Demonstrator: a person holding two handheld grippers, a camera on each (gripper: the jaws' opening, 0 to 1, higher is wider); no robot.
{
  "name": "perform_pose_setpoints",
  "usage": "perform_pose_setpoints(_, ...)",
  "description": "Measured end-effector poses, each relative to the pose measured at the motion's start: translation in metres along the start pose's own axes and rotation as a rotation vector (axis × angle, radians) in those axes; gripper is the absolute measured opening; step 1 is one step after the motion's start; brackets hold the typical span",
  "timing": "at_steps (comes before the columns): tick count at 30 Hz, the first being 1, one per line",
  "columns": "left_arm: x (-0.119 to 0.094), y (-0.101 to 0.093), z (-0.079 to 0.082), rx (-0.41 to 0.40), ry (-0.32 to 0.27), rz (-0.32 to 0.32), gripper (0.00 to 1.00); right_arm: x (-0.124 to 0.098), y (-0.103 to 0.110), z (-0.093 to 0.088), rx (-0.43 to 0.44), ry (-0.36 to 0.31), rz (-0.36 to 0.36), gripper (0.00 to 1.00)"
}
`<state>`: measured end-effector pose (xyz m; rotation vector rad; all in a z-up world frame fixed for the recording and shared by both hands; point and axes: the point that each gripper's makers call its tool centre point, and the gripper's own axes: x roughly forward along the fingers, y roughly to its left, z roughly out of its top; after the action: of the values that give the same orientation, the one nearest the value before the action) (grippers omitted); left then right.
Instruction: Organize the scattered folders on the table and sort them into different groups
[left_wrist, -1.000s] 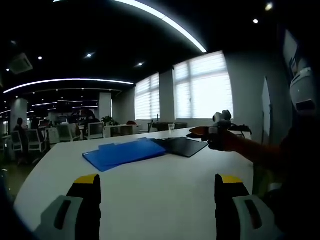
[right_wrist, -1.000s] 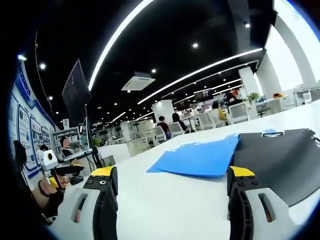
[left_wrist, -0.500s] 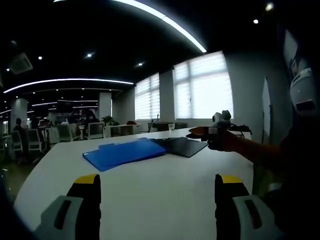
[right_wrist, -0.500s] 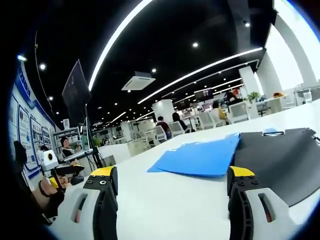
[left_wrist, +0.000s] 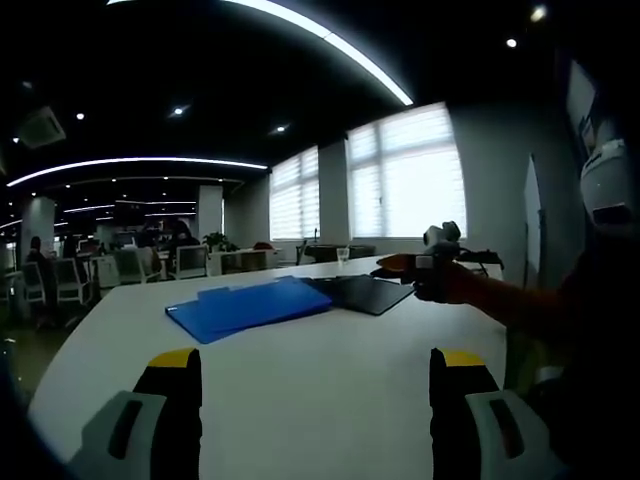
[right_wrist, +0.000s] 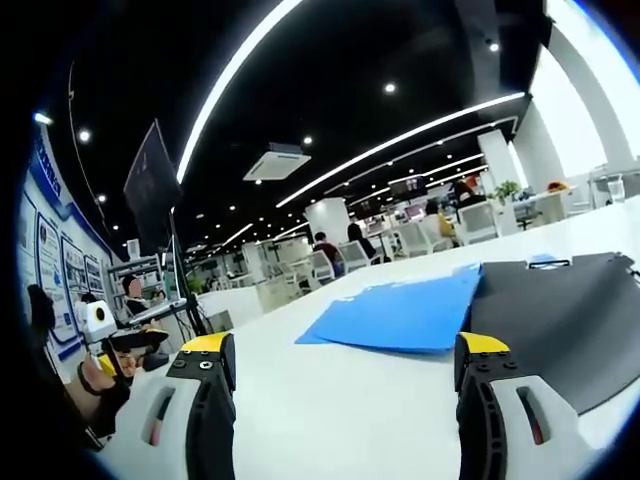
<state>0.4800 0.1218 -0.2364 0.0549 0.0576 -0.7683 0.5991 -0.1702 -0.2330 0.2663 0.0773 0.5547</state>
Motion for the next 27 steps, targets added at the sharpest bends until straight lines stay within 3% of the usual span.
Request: perform_pose_setpoints(27, -0.0037, -0.0013, -0.0002, -0.001, -0.001, 0.001, 0.95, 0.0070, 0.0022, 0.0000, 0.014, -0.003, 0.012, 0.90)
